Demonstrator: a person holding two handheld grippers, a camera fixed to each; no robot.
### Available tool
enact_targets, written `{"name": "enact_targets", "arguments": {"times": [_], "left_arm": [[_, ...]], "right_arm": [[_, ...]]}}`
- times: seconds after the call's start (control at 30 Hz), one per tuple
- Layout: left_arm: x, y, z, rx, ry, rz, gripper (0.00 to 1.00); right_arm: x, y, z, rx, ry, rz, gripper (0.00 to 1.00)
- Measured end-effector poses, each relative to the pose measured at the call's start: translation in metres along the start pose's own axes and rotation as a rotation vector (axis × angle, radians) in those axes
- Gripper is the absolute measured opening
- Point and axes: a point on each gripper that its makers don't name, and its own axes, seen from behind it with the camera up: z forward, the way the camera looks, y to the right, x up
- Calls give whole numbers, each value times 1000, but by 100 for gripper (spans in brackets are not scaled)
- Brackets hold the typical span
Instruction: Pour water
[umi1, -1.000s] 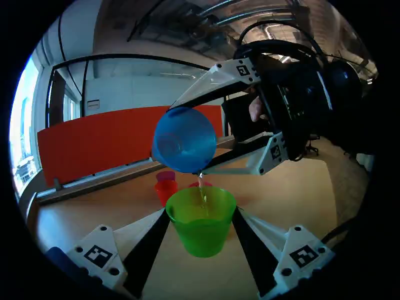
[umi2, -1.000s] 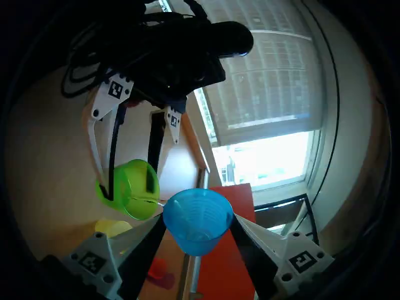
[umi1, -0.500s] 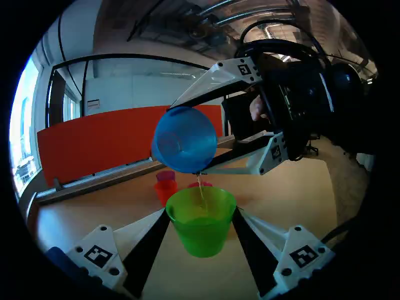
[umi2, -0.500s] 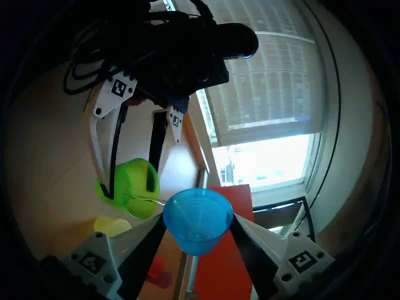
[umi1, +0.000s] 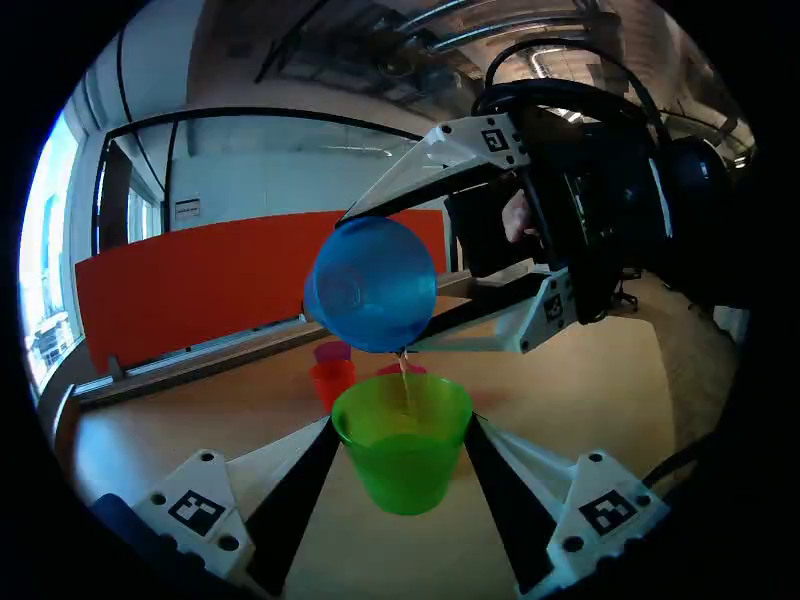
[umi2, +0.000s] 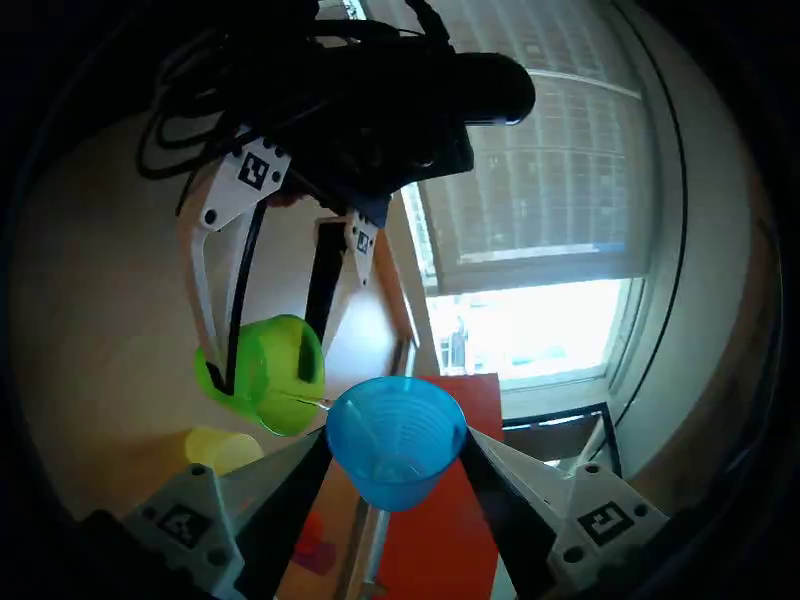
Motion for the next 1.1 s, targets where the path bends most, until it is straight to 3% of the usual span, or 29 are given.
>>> {"name": "enact_targets", "arguments": {"times": [0.5, 1.1], "left_arm": [[-1, 0, 0, -1, 0, 2, 87], [0, 0, 0, 3, 3, 4, 87]], "right_arm": [[0, -1, 0, 1, 0, -19, 91], [5, -9, 2, 3, -11, -84, 91]]}}
